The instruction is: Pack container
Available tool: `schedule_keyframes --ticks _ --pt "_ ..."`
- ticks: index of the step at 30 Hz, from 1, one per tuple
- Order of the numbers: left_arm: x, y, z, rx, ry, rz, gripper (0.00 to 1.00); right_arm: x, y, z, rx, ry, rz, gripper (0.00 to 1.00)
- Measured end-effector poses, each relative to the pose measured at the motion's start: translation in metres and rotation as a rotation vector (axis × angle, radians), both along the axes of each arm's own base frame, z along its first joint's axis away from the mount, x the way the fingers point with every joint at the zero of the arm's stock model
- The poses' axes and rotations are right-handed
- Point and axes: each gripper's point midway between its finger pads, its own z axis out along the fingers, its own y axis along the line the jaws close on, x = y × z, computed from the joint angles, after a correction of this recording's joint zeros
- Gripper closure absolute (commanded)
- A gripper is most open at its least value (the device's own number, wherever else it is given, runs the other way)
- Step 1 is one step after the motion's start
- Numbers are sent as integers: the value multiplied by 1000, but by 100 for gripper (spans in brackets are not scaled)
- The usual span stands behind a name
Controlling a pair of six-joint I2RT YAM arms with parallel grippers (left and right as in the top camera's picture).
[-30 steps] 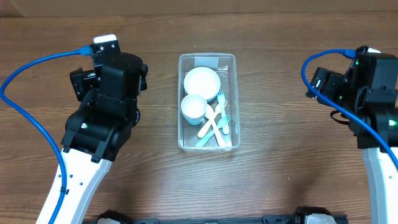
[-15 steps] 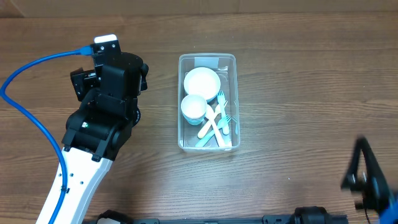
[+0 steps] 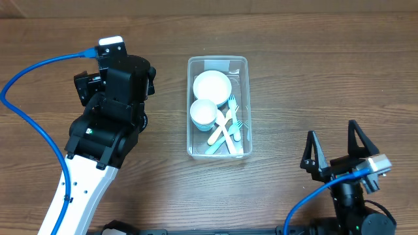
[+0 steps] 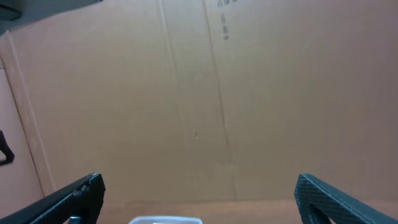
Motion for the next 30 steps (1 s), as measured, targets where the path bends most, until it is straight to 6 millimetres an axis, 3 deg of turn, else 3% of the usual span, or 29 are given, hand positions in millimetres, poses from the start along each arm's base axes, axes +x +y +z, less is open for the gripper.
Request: schedule_keyframes --ticks 9,21,30 --pt "0 0 0 0 0 0 0 27 -3 -75 9 151 -17 0" --pt "0 0 0 0 0 0 0 37 -2 -137 8 332 -18 0" --pt "0 0 0 0 0 0 0 36 -2 -142 -2 347 -19 0"
